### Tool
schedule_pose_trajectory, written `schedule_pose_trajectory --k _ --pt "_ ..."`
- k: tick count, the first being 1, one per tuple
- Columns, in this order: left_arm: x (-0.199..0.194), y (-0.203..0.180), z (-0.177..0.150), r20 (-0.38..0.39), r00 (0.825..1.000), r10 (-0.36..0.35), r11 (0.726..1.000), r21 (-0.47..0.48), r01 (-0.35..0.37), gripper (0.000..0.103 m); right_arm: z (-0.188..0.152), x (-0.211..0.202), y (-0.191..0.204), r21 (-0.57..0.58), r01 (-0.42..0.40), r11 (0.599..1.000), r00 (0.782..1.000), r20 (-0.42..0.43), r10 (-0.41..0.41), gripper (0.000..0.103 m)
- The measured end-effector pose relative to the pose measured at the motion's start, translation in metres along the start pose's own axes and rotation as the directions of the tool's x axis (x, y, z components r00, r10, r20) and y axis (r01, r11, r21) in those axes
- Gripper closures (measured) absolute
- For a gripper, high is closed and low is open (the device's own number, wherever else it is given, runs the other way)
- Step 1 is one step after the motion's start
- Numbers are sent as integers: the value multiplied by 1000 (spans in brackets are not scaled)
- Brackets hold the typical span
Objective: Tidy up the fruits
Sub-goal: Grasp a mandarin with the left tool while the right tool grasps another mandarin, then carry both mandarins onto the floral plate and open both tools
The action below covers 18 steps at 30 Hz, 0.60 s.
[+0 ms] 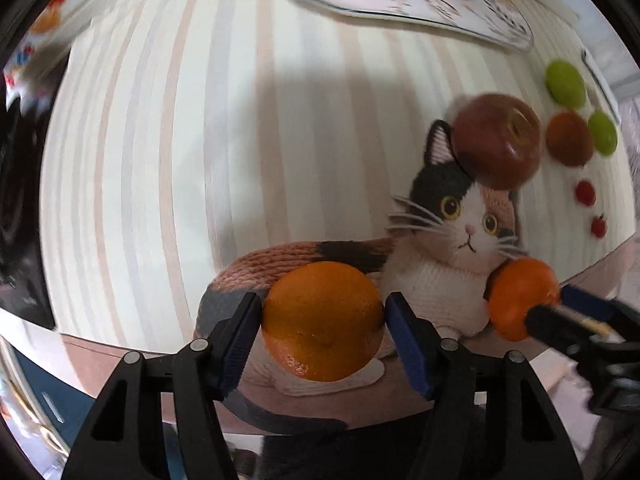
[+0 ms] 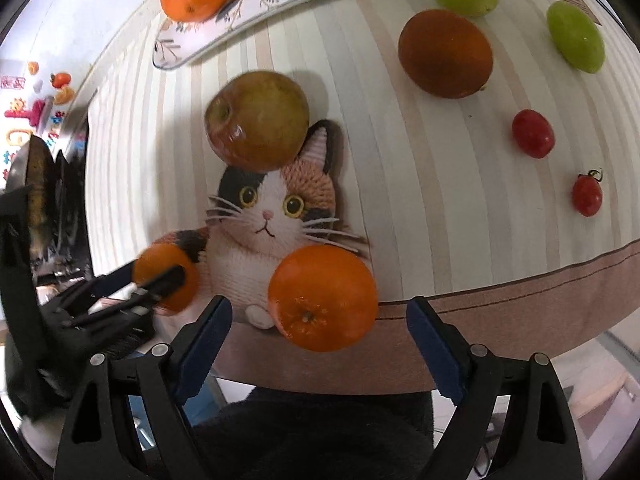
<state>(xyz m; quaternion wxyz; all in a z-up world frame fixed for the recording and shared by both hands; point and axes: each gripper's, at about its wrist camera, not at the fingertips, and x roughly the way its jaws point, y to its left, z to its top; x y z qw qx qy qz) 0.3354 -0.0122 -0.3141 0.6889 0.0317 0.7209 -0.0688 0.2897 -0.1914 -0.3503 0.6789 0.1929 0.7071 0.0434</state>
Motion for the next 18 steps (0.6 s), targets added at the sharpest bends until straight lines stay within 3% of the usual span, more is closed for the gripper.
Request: schedule_pose_trajectory --k 6,11,18 --pt "6 1 9 -9 999 46 999 -10 -46 39 1 22 10 -41 40 998 998 -45 -42 24" --pt "18 -8 11 -6 999 40 999 -27 -41 40 4 29 17 -67 85 994 995 -36 -88 35" --pt "14 -18 2 10 1000 24 999 -29 -23 41 8 28 16 -90 88 992 996 -13 -90 37"
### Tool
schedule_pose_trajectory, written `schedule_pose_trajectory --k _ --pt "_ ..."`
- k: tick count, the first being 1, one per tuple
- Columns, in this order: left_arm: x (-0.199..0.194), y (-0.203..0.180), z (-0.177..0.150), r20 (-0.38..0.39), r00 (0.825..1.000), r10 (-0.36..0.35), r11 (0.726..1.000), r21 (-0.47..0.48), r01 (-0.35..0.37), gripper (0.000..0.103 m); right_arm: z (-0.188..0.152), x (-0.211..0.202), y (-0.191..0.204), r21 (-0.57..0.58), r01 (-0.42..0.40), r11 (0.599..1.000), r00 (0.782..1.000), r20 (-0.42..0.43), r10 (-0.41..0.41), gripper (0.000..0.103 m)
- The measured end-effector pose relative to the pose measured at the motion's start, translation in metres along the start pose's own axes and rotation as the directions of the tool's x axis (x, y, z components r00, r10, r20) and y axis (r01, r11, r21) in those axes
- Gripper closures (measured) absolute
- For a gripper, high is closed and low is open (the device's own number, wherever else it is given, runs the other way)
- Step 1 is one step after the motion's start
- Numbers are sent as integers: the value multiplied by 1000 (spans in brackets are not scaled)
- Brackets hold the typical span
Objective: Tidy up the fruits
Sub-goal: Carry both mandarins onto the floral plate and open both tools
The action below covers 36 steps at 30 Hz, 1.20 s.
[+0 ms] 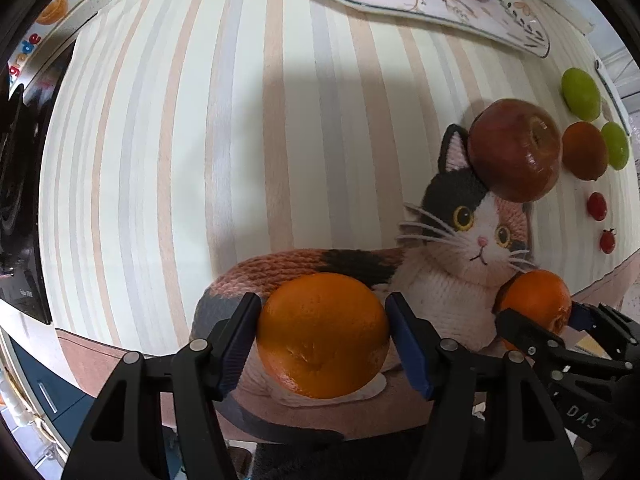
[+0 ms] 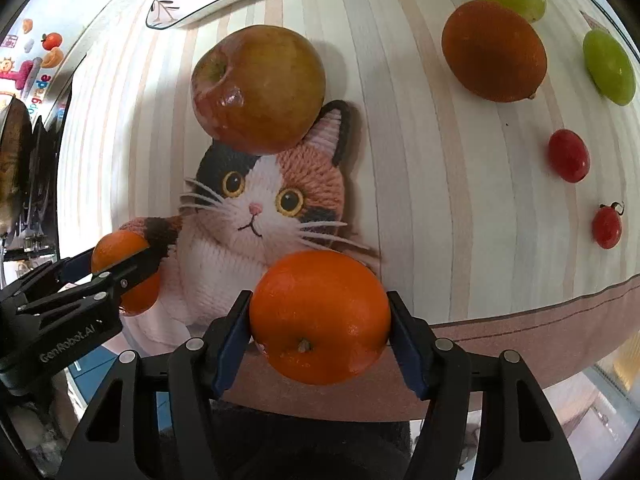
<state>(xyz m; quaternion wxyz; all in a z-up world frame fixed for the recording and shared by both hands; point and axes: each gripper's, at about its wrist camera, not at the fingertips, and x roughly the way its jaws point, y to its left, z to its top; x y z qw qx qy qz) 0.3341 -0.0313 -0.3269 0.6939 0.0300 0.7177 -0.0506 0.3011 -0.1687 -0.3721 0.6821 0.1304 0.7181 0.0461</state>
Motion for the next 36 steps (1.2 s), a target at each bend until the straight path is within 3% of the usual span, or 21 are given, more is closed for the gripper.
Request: schedule_pose_trajectory --k 5,11,15,18,24,28,36 --pt "-25 -2 8 31 999 -40 999 6 39 41 4 -19 2 -3 -39 999 999 14 39 37" --pt "-76 -7 31 95 988 -124 992 10 123 41 34 -70 -2 -18 -105 994 991 79 106 37" --pt "-107 -13 69 131 976 -174 985 22 173 41 73 -106 -5 -44 -111 993 985 132 115 37" --pt "-122 -13 110 143 974 -174 985 22 172 41 109 -118 -5 -73 -63 995 984 162 74 37" --pt "-96 -13 176 94 983 -155 987 -33 159 41 174 -100 -6 -125 -11 992 992 121 26 37" --pt "-72 -11 200 57 990 -128 989 -67 131 41 212 -81 1 -154 23 988 995 96 -9 37" --pt "-43 -6 216 13 993 -117 987 -112 118 41 244 -55 4 -154 52 987 998 54 -44 37"
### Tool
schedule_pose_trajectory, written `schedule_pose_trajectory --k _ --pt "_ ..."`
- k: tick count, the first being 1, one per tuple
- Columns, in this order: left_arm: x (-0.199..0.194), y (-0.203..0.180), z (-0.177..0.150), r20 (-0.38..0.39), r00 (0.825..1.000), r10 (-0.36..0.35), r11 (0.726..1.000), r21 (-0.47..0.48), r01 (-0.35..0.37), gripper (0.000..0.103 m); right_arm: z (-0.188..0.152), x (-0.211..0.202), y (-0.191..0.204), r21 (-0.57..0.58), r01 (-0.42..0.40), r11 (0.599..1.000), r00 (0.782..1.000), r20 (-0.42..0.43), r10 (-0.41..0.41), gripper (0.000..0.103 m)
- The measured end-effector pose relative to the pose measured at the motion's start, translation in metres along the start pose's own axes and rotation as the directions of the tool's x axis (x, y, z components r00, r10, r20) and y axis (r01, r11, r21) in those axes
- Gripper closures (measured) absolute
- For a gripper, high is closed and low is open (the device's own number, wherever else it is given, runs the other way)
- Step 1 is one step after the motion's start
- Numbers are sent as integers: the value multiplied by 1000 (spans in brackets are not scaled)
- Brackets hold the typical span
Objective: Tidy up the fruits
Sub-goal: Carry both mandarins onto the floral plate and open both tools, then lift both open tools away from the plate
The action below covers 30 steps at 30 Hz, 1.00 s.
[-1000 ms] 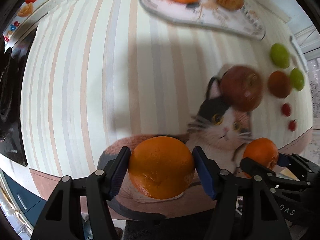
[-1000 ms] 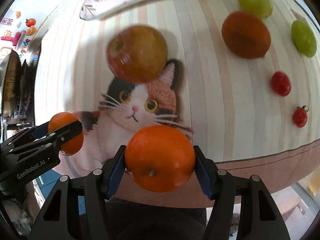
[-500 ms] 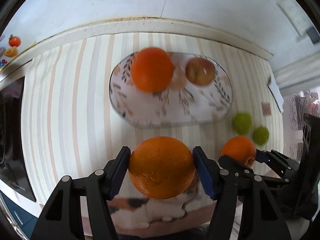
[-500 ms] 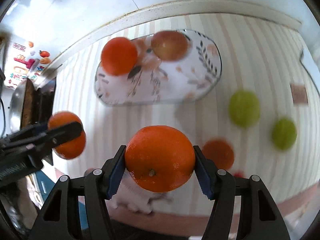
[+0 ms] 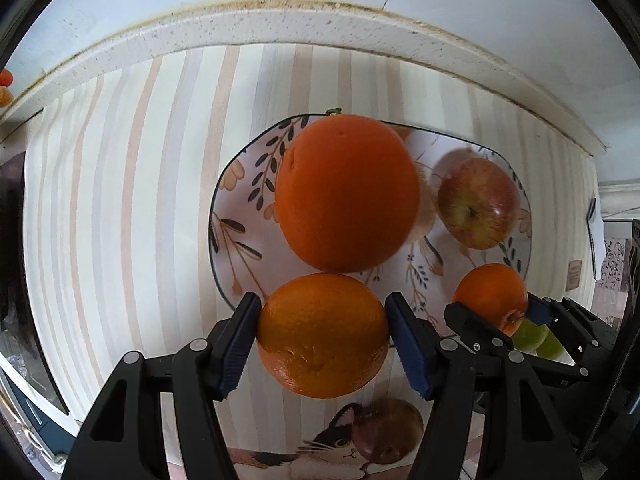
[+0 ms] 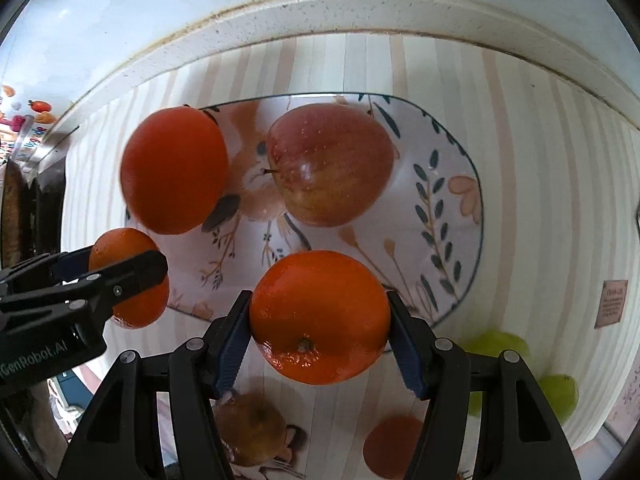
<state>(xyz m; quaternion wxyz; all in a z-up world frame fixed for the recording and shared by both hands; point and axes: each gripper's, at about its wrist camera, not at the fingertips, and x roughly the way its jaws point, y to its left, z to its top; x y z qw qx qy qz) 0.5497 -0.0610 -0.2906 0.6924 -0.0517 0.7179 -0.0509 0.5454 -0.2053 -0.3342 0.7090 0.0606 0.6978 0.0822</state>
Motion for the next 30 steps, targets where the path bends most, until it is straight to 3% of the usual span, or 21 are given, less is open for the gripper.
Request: schedule_pose_trajectory --k 14,16,20,23,30 --pt "18 17 8 -40 999 -14 999 -50 12 40 9 11 -4 34 -17 999 999 -41 19 32" --pt "14 16 9 -32 999 -11 999 -44 9 40 10 8 -3 35 -13 999 999 -36 15 22" --pt "3 13 10 -24 999 -24 999 -30 23 30 6 -6 -12 37 -6 999 1000 -25 7 13" --pt "-11 15 8 -3 1000 -24 1000 -19 24 24 0 -19 -15 41 -5 999 1000 -8 5 12" --pt "-40 20 -16 78 997 11 1000 2 -11 24 -23 -51 -24 57 24 998 997 68 -28 11"
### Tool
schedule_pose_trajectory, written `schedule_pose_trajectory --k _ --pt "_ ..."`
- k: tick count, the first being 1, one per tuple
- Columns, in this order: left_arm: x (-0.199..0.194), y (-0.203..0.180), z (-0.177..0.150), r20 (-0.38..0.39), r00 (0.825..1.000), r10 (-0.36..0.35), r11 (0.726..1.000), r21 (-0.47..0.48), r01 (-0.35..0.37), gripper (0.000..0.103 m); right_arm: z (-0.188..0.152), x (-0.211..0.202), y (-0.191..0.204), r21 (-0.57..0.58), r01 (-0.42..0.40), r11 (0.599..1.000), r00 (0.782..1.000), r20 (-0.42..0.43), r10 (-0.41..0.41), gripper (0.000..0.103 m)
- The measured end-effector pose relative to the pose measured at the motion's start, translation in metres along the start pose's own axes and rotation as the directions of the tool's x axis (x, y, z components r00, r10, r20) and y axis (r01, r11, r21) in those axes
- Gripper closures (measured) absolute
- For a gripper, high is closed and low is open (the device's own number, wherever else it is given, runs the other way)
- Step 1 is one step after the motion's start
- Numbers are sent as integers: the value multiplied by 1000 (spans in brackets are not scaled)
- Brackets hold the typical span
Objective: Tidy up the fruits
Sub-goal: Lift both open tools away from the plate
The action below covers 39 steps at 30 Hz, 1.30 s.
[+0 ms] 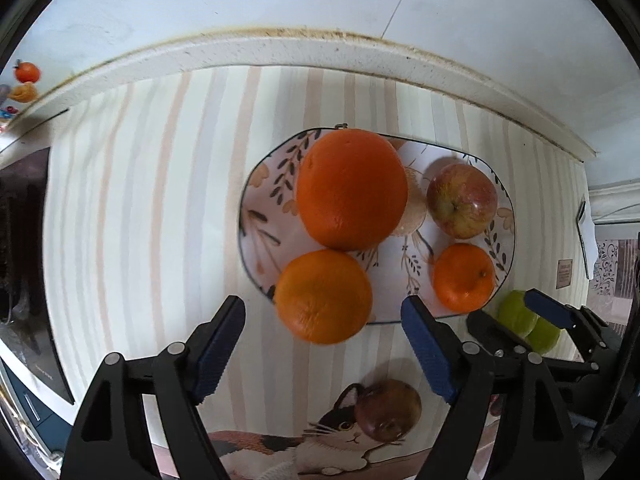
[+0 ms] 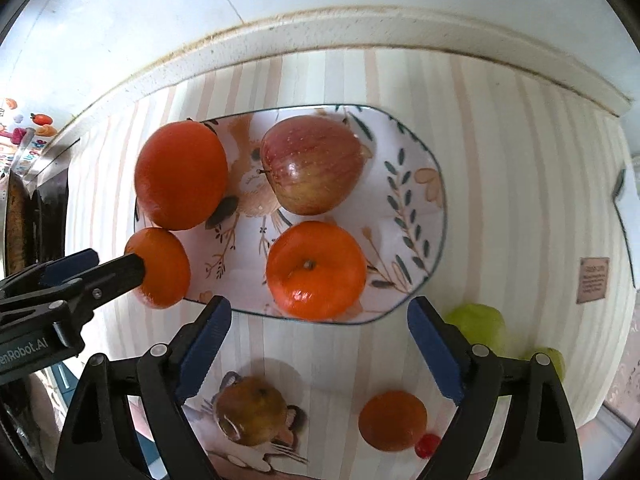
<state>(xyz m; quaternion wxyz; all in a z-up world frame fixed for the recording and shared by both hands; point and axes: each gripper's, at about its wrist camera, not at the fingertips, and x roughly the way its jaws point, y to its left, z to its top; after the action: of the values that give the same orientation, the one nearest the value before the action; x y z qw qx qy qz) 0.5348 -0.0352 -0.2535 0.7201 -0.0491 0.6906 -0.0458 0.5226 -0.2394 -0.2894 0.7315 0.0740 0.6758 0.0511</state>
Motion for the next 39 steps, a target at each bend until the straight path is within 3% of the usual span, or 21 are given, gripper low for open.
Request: schedule_pose_trajectory --k 8,17,33,39 --pt "-28 -8 -43 90 996 24 999 29 -27 24 -46 -41 15 -6 28 1000 996 90 -28 11" --pt "-76 -21 -84 235 971 40 995 82 -60 24 -87 -82 24 -1 21 1000 981 192 -20 11" --pt "-138 -28 -143 369 929 -11 990 132 -41 24 -146 -164 39 0 51 999 923 381 -47 11" --pt "-144 -29 -154 386 922 -30 991 128 -21 24 -166 -184 39 14 17 1000 905 425 -22 11"
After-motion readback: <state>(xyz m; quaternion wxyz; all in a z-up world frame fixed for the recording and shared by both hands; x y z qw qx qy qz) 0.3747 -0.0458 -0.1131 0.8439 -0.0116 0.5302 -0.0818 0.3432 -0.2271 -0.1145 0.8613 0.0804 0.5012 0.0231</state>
